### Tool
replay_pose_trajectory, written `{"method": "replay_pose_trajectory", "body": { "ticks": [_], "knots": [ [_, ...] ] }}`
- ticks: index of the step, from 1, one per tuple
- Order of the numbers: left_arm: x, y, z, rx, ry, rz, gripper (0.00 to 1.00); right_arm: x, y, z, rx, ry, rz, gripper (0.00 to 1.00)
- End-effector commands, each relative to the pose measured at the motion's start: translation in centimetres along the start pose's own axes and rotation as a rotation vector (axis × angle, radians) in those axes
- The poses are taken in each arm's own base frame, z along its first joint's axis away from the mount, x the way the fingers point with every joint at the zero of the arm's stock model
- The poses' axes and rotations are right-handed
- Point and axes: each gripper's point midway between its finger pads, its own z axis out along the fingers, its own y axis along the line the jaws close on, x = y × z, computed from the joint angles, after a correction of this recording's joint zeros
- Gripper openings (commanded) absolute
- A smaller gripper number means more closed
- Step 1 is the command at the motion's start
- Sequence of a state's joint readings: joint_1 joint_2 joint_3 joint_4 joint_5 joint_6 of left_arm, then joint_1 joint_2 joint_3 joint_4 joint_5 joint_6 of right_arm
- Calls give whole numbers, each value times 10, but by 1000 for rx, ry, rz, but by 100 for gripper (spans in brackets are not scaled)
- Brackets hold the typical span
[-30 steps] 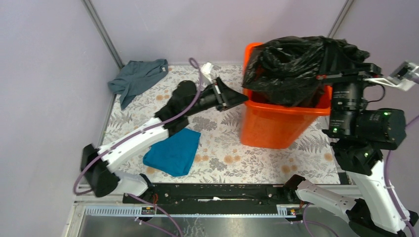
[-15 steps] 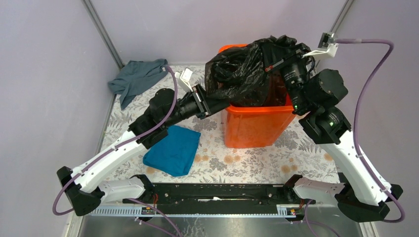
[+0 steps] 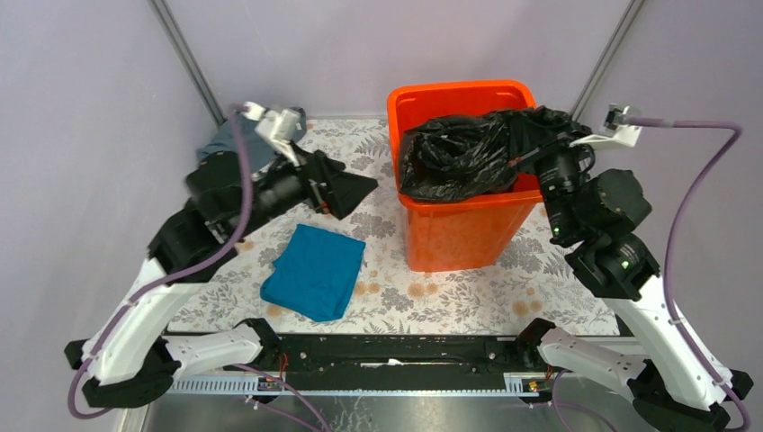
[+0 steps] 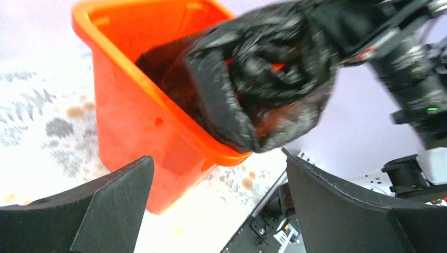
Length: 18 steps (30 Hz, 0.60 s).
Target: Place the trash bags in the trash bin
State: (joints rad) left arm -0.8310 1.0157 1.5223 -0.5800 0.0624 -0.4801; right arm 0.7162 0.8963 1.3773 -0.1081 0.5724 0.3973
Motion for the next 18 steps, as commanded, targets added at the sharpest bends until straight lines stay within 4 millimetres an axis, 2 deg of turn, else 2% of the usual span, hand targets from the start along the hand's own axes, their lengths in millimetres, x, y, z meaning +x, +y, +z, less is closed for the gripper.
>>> {"method": "replay_pose_trajectory", "body": {
  "ticks": [1,3,6,13,18],
  "knots": [
    [-31,-13,-29,43,-102,98,99,-14,24,-9,-155,-55,47,5],
    [-38,-31,-23,136,-135,63,99,-22,36,-13,-217,-74,77,5],
    [-43,-46,-7,214,-140,67,99,-30,46,-18,-263,-75,110,5],
    [-40,-62,32,312,-91,69,99,-56,52,-37,-320,-133,213,6],
    [-39,-58,42,369,-71,-12,99,-73,53,-45,-325,-160,220,6]
  ]
}}
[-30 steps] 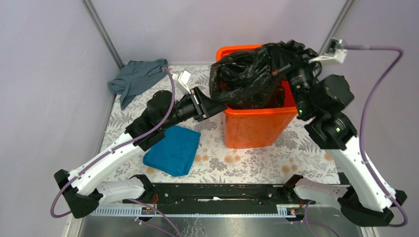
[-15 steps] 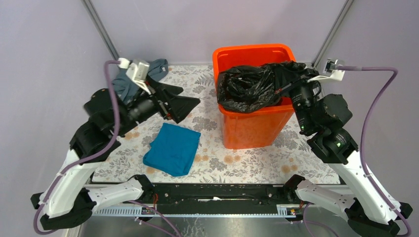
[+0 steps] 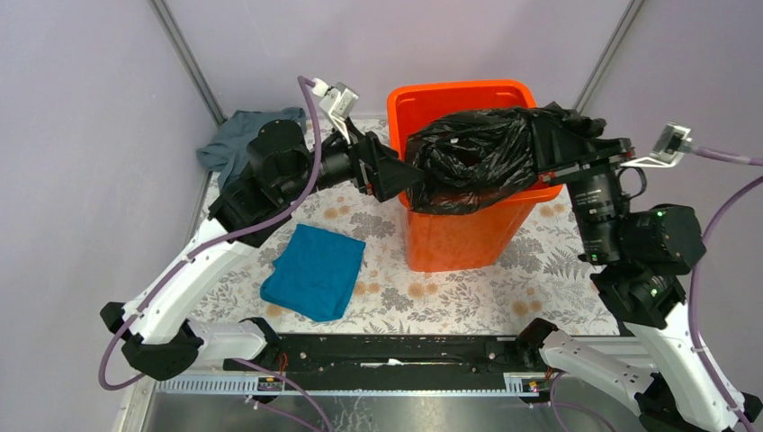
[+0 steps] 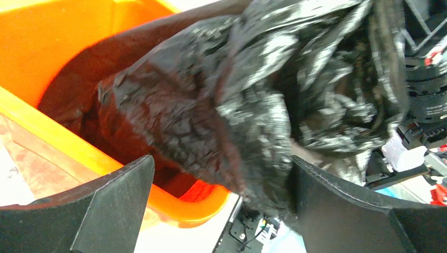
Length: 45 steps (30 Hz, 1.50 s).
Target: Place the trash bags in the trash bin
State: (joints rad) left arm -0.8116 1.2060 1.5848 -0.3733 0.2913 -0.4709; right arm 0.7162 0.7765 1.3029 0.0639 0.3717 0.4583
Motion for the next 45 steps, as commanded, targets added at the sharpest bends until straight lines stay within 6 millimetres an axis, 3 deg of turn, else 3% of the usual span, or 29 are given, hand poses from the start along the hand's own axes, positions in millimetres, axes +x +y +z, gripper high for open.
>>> {"method": "replay_pose_trajectory", "body": {
  "ticks": [1,7,11,13,15,20,24,28,31,34,36,40,43,45],
  "knots": [
    [-34,-25,-13,177,-103,-51,99,-37,20,-5,-58,-86,51,6],
    [-29,-45,-17,487,-57,-209,97,-33,9,-9,-22,-102,65,6],
    [-25,-35,-6,466,-53,-248,96,-28,10,-4,-19,-82,63,7],
    [-23,-30,-1,448,-48,-265,90,-25,12,-2,-28,-69,60,8],
    [-22,-26,4,434,-42,-274,78,-22,11,-2,-25,-60,59,9],
    [-30,-8,5,300,-78,-234,25,-13,-7,-12,29,-36,12,15],
    [-45,-2,-9,227,-166,-191,0,-11,-34,-32,127,5,-97,36],
    [-58,3,-31,152,-299,-189,0,-11,-62,-60,220,86,-268,76],
    [-62,0,-54,149,-401,-196,0,-9,-81,-88,268,182,-384,96],
    [-57,1,-70,142,-458,-211,0,-12,-96,-116,302,258,-460,100],
    [-51,3,-73,139,-460,-234,0,-16,-93,-129,276,290,-475,100],
    [-40,3,-73,160,-436,-255,0,-11,-61,-138,77,379,-489,100],
    [-30,7,-75,136,-411,-268,0,10,-34,-147,-113,514,-504,100],
    [-23,8,-78,129,-402,-280,0,29,-28,-156,-181,618,-504,100]
  ]
}}
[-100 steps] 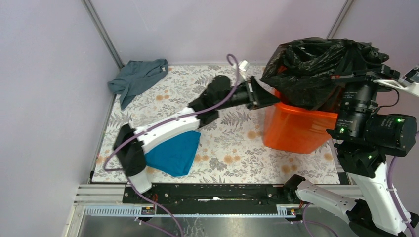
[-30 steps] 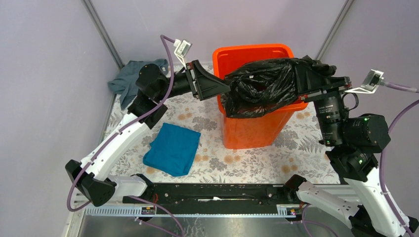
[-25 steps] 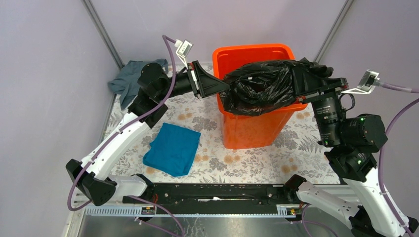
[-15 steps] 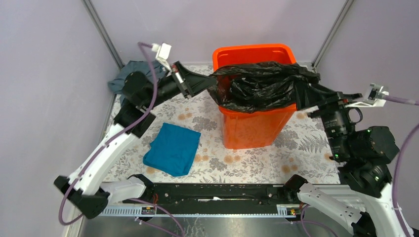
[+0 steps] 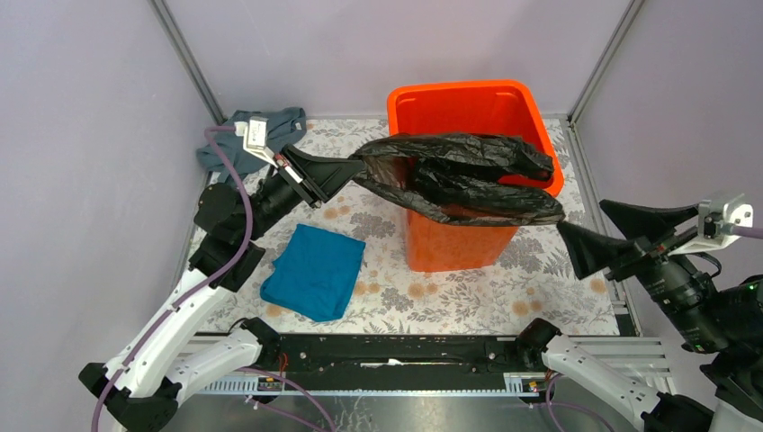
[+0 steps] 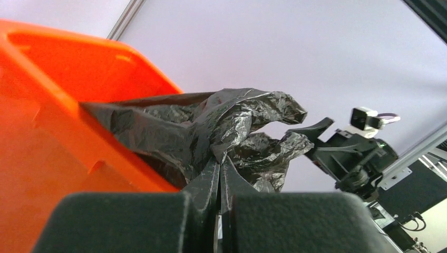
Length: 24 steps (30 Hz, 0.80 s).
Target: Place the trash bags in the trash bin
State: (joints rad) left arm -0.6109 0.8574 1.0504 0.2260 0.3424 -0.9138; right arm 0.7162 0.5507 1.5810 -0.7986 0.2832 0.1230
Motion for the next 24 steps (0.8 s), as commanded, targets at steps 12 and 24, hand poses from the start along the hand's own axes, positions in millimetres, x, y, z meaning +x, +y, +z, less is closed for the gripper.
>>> {"method": "replay_pose_trajectory", "body": {
  "ticks": [12,24],
  "knots": [
    [21,40,-39,-221,24,-5,0,58,46,4,-201,297,93,100],
    [27,47,-41,-239,44,-13,0,-15,32,33,-54,50,181,100]
  ]
}}
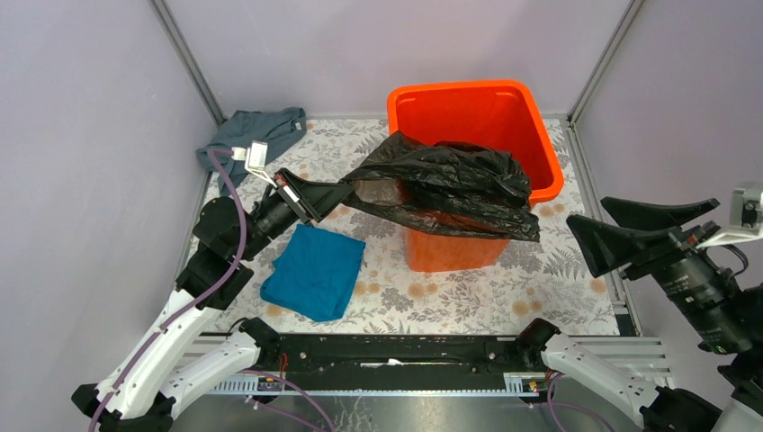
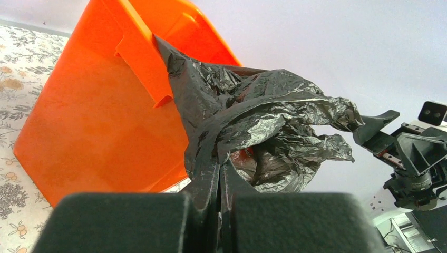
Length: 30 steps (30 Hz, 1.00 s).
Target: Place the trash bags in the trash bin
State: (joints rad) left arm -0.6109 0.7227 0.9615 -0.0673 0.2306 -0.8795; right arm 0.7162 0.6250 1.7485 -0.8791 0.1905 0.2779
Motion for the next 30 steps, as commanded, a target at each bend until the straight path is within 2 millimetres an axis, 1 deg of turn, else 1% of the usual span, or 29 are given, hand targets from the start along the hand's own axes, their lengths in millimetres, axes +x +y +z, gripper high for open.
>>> {"method": "replay_pose_trajectory", "body": {
  "ticks": [1,4,6,7,9,11,13,15,17,18,20,23,26,28,30],
  "knots": [
    [-5,-5,0,18,-17,22,0,14,5,52,32,53,31,100],
    [-3,-3,-1,12,-9,24,0,28,12,76,10,72,62,100],
    [-2,-2,-1,8,-7,25,0,34,19,90,-22,65,86,98],
    [-2,-1,-1,8,-3,24,0,36,23,97,-38,60,98,96],
    [-1,-1,-1,9,-3,20,0,37,31,112,-72,49,118,90],
    [1,-1,-1,13,2,16,0,40,41,128,-113,53,133,82],
    [2,1,0,11,5,19,0,41,45,143,-116,55,132,69],
    [3,5,0,-2,3,25,0,36,38,156,-72,15,114,56],
    [3,12,0,-32,-2,30,0,20,28,170,-14,-73,91,40],
    [4,18,0,-53,-4,32,0,12,24,177,16,-114,77,35],
    [5,28,0,-93,-9,33,0,2,17,194,68,-160,38,27],
    [11,40,3,-130,4,37,0,-6,18,229,96,-188,-40,25],
    [22,51,10,-151,44,20,0,-5,20,267,108,-203,-135,25],
    [30,58,14,-159,63,1,0,1,17,294,128,-219,-196,25],
    [34,63,18,-166,72,-15,0,16,15,323,148,-187,-250,26]
  ]
}}
